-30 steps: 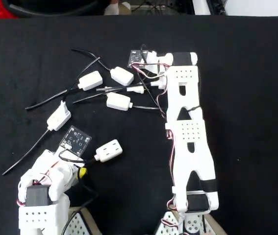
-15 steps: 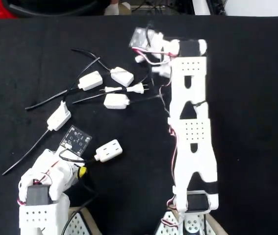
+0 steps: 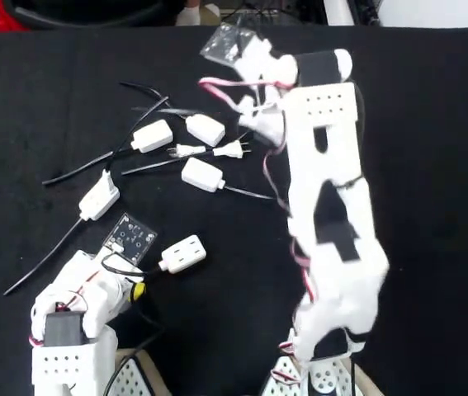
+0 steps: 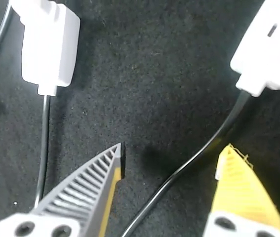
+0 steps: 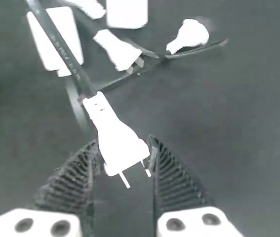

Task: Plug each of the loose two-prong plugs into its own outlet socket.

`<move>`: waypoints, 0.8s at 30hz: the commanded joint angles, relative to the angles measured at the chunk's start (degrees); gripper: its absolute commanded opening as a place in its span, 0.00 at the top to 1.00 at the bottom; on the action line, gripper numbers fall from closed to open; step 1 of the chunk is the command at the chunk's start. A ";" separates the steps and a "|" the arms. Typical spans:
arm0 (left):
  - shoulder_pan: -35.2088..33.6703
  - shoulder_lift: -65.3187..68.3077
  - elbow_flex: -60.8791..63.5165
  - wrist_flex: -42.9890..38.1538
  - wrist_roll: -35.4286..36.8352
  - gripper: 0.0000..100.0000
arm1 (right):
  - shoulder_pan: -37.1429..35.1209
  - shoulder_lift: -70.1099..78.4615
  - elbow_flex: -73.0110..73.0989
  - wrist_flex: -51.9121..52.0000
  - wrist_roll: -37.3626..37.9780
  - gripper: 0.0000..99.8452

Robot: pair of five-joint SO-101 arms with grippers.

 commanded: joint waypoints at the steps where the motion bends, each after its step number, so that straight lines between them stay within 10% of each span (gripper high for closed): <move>1: -0.40 -0.35 -0.13 -1.05 -0.26 0.70 | -3.60 -16.13 18.07 1.85 -2.90 0.99; 19: -0.40 -0.35 -0.13 -0.79 -0.44 0.70 | -6.77 -35.56 86.37 -40.53 -3.60 0.98; 24: -0.40 -0.35 -0.13 -0.79 -0.44 0.70 | -6.77 -34.77 90.95 -44.22 0.70 0.83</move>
